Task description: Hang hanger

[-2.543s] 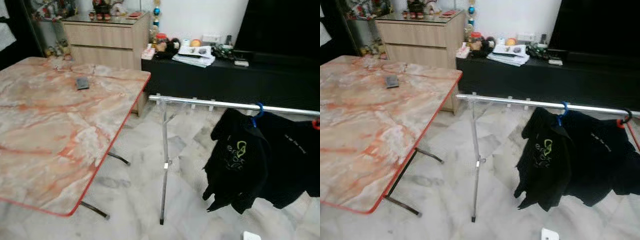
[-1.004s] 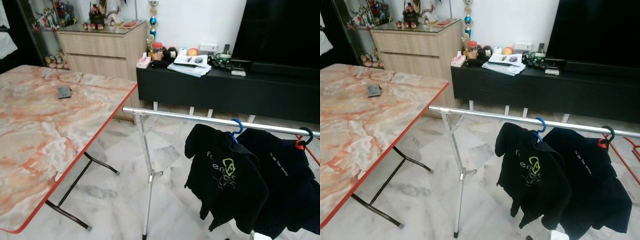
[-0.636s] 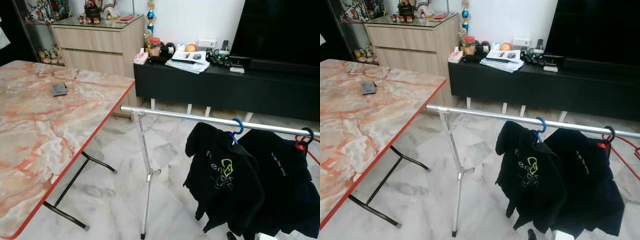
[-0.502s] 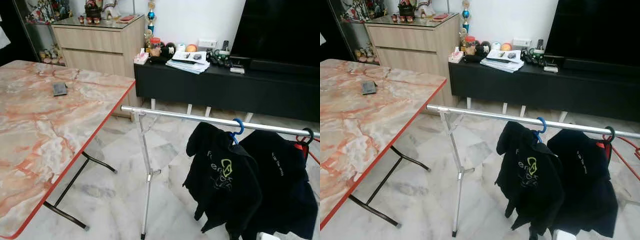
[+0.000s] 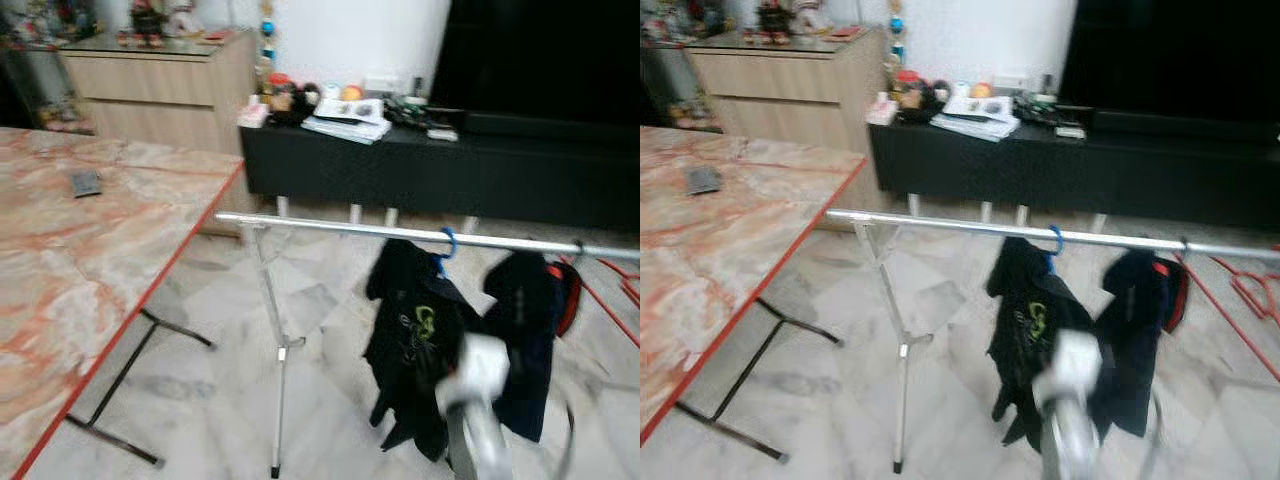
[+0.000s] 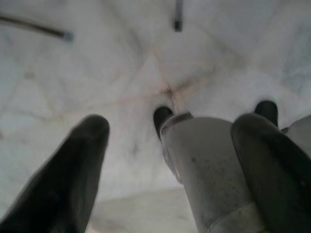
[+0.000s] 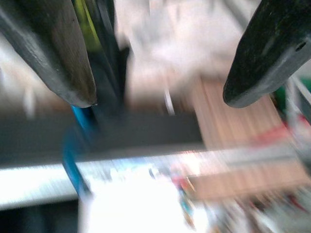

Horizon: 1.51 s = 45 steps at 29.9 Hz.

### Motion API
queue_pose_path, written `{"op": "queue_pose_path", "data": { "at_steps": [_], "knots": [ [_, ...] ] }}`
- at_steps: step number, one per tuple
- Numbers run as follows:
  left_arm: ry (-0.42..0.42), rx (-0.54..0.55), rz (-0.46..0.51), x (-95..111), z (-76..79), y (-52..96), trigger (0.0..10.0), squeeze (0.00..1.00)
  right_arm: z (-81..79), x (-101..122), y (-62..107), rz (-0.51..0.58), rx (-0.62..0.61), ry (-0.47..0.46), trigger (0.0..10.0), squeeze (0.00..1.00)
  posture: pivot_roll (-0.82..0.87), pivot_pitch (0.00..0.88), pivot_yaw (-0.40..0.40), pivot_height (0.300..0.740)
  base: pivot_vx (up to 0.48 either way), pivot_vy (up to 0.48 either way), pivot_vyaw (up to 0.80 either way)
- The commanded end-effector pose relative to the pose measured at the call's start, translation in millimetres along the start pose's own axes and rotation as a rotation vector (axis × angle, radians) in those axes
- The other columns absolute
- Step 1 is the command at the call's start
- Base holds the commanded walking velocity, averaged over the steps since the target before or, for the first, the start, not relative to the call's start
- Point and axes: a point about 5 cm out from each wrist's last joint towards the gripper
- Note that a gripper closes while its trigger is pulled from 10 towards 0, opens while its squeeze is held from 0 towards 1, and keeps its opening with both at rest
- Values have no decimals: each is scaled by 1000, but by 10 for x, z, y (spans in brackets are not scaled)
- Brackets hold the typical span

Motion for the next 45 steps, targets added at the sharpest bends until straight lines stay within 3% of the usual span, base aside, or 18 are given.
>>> {"op": "queue_pose_path", "data": {
  "at_steps": [1,13,24,36,45],
  "knots": [
    [4,23,-60,-149,-69,40,10000,0,2,-241,190,-101,-12,-10,10000,0,64,14,-40,740,0,0,0],
    [21,26,-55,-137,-76,38,10000,0,-7,-160,108,-107,-92,-36,10000,0,70,31,-40,740,0,0,0],
    [35,23,-51,-127,-86,38,10000,0,53,-139,197,-89,-136,-26,10000,0,57,49,-32,740,0,0,0],
    [50,18,-44,-112,-84,35,10000,0,51,-102,170,-89,-146,-35,10000,0,63,52,-33,740,83,0,0],
    [55,18,-42,-112,-83,35,10000,0,86,-87,328,-62,-171,12,10000,0,69,53,-34,740,250,0,0]
  ]
}}
Point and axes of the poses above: a point about 5 cm out from each wrist's last joint towards the gripper, its own y axis pointing back from the gripper into the wrist, its own x axis along the axis of the wrist's last joint, z = x × y, and after that the axes turned 12 degrees about y, right-handed
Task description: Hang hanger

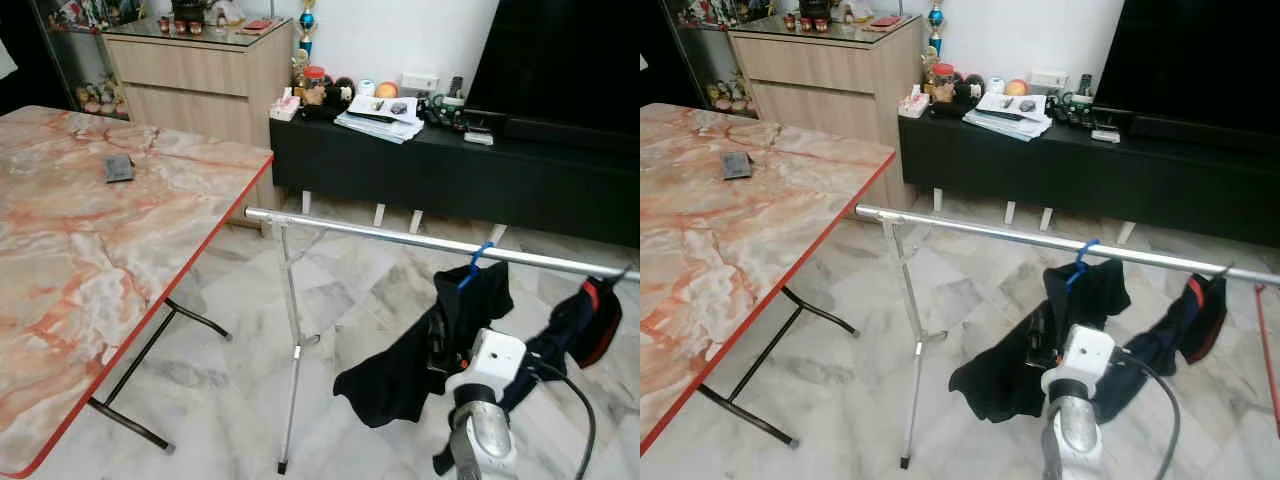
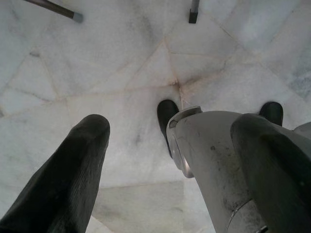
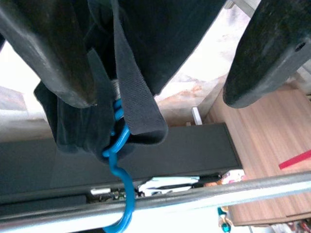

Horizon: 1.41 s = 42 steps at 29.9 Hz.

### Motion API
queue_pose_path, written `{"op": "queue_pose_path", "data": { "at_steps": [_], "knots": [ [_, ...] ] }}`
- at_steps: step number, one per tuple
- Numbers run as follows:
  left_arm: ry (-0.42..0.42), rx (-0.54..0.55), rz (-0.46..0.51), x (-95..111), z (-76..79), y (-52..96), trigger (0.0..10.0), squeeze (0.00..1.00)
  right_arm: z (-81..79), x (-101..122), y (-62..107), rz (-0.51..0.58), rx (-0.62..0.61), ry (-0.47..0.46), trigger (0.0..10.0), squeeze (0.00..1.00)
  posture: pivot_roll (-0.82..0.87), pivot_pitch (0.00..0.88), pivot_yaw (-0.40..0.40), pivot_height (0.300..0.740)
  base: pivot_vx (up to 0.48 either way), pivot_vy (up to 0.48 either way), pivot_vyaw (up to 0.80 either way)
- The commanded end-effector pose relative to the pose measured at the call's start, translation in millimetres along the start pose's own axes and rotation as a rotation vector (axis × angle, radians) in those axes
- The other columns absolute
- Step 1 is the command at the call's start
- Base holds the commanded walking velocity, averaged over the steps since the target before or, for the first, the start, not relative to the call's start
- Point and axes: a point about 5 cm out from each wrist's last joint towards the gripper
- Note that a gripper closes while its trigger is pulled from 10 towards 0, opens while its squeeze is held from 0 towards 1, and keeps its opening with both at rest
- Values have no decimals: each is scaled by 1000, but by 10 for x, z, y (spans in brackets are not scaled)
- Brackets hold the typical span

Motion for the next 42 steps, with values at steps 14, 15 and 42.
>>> {"op": "queue_pose_path", "data": {
  "at_steps": [14,15,42],
  "knots": [
    [8,-6,-48,-120,-16,27,10000,0,122,85,176,41,-11,61,10000,0,53,50,-23,740,198,0,0],
    [8,-6,-48,-120,-16,27,10000,0,122,85,176,41,-11,61,10000,0,53,50,-23,740,0,0,0],
    [1,-15,-56,-110,10,17,10000,0,29,-15,-169,-180,-28,-70,10000,0,63,47,-31,740,0,0,0]
  ]
}}
Point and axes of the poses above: a point about 5 cm out from each wrist's last joint towards the gripper, its own y axis pointing back from the gripper into the wrist, its own x axis along the axis of the wrist's last joint, z = x × y, and after that the axes turned 12 degrees about y, right-handed
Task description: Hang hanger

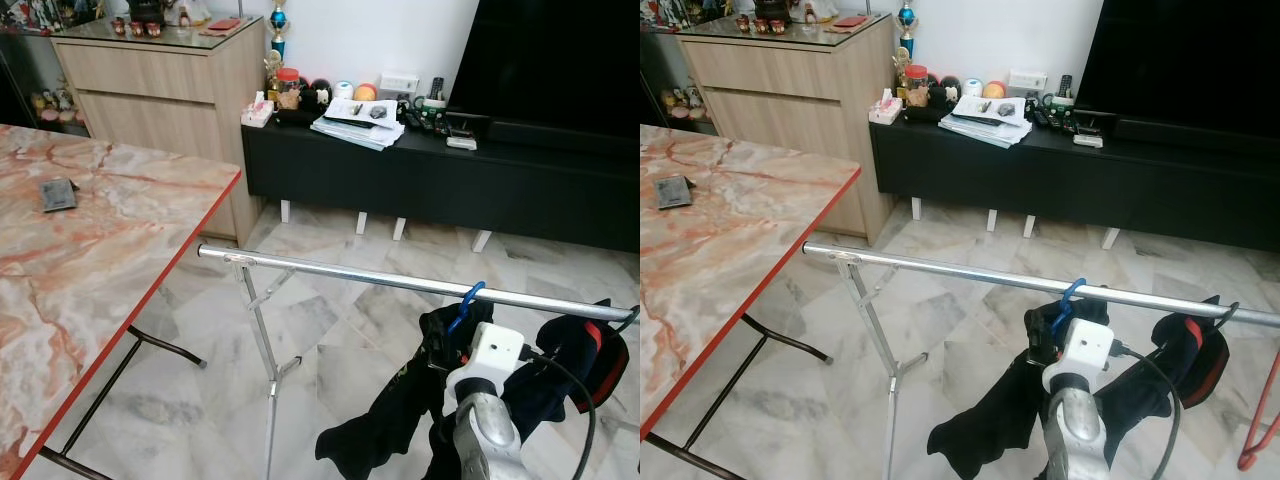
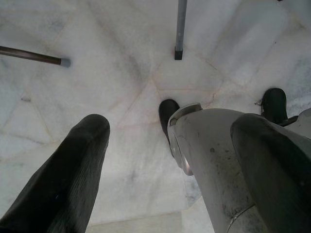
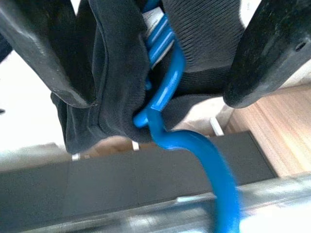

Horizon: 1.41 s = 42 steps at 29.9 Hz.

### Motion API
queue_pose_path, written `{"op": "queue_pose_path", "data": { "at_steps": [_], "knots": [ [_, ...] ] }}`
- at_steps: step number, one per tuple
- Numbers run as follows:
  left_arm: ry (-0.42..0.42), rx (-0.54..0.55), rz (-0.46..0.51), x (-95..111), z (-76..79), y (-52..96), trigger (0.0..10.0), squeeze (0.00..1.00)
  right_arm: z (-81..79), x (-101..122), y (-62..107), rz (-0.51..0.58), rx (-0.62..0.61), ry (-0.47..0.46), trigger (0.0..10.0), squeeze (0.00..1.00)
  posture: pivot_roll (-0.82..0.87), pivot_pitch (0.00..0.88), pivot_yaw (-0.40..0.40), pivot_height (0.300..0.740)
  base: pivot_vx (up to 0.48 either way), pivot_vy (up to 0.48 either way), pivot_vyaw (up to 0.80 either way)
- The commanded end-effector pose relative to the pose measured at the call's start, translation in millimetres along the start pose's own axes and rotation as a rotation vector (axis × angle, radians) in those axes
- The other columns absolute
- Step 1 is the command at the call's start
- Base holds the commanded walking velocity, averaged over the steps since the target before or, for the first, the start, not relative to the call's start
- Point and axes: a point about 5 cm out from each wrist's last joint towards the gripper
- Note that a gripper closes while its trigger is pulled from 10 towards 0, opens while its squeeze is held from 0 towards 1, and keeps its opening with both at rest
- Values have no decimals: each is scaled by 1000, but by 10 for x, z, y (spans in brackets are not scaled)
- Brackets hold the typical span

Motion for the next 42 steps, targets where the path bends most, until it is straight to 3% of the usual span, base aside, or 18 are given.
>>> {"op": "queue_pose_path", "data": {
  "at_steps": [1,8,10,18,33,42],
  "knots": [
    [8,-4,-53,-121,13,19,10000,0,35,-40,-25,-41,-28,-22,10000,0,65,48,-31,740,0,0,0],
    [5,-4,-55,-123,16,19,10000,0,-17,-99,-81,-106,-15,-16,10000,0,67,49,-30,740,0,0,0],
    [5,-4,-54,-123,14,19,10000,0,-62,-140,-90,-154,-13,-118,10000,0,68,50,-29,740,0,0,0],
    [8,-9,-53,-125,19,20,10000,0,-138,-34,-157,-111,14,-111,10000,0,74,52,-31,740,0,0,0],
    [5,-20,-60,-124,31,17,10000,0,-31,-66,-142,-97,-41,-89,10000,0,74,53,-34,740,0,0,0],
    [-2,-19,-57,-117,32,15,10000,0,168,1,-161,-64,-214,-79,10000,0,76,53,-35,740,0,0,0]
  ]
}}
Point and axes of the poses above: a point about 5 cm out from each wrist's last joint towards the gripper, its own y axis pointing back from the gripper into the wrist, its own x axis along the axis of the wrist's last joint, z = x × y, and after that the axes turned 12 degrees about y, right-handed
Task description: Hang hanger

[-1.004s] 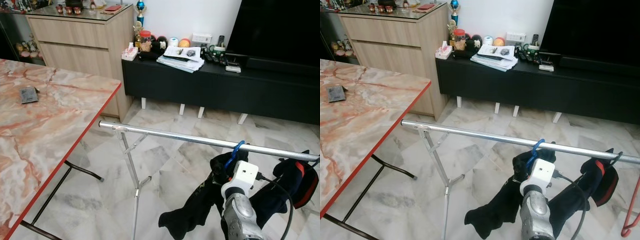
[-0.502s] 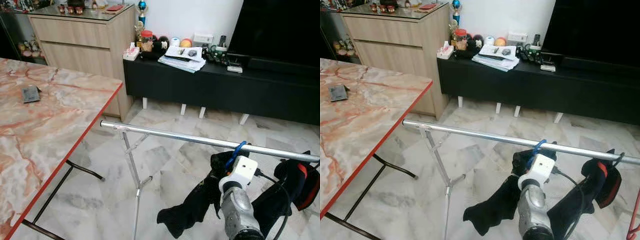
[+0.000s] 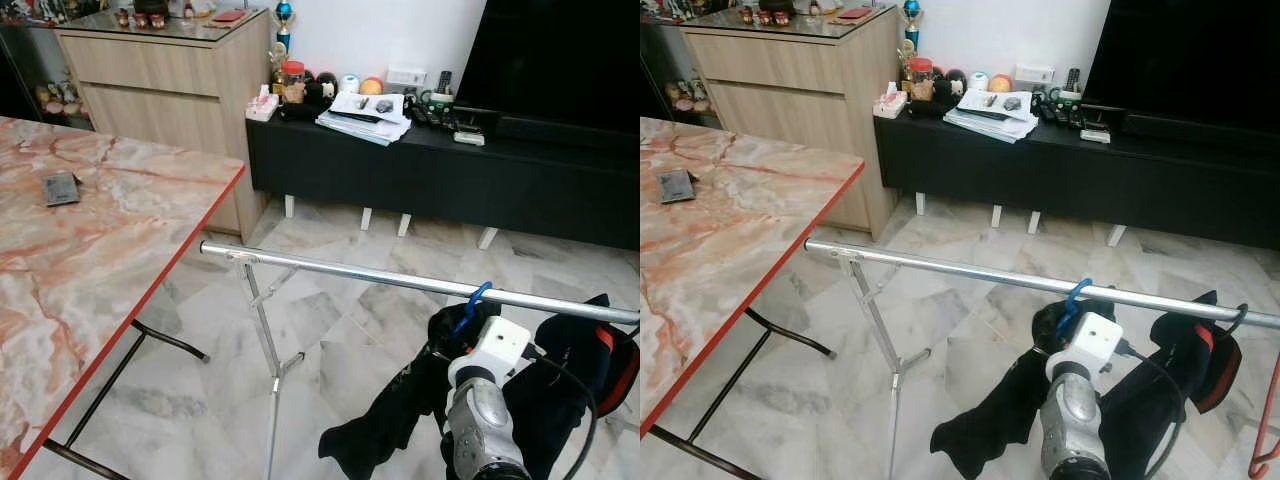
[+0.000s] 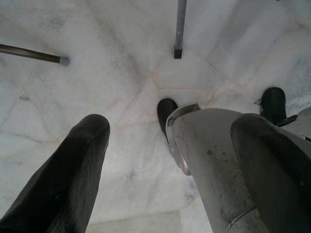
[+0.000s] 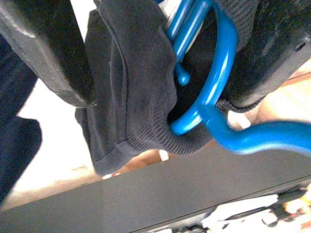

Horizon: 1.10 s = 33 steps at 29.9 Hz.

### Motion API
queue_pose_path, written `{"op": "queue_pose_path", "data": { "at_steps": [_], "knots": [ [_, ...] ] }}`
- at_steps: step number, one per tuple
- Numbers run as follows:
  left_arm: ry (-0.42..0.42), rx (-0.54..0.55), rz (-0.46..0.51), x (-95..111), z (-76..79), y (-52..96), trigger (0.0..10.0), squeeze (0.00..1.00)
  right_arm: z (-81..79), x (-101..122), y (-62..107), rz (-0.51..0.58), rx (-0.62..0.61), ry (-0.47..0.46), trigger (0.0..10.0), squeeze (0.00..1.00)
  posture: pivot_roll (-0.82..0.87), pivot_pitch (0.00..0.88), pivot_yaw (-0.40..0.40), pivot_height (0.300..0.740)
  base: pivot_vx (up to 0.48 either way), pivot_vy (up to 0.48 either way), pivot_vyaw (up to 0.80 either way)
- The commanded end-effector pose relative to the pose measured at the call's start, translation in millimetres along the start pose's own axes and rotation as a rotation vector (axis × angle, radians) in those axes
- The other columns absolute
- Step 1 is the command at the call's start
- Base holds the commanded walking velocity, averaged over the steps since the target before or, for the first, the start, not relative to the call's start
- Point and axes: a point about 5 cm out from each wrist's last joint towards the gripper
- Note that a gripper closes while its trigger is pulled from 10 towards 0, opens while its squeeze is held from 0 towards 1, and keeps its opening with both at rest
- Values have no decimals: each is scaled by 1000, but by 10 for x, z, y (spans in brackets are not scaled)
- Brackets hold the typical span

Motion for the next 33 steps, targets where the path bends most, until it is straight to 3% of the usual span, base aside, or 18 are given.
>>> {"op": "queue_pose_path", "data": {
  "at_steps": [1,15,20,29,33],
  "knots": [
    [2,-10,-60,-143,25,23,10000,0,94,11,-18,2,-61,8,10000,0,76,54,-35,740,0,0,0],
    [-7,-15,-63,-142,25,22,10000,0,117,-187,31,-111,-92,45,10000,0,77,54,-33,740,0,0,0],
    [-12,-16,-63,-143,25,22,10000,0,127,-145,23,-78,-109,36,10000,0,78,55,-33,740,0,0,0],
    [-17,-14,-65,-144,24,23,10000,0,139,123,-16,99,-113,22,10000,0,77,56,-32,740,0,0,0],
    [-22,-15,-68,-145,25,22,10000,0,129,108,-20,87,-108,34,10000,0,76,55,-33,740,0,0,0]
  ]
}}
Point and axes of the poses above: a point about 5 cm out from each wrist's last joint towards the gripper, its own y axis pointing back from the gripper into the wrist, its own x axis along the axis of the wrist's last joint, z = x × y, and after that the axes turned 12 degrees about y, right-handed
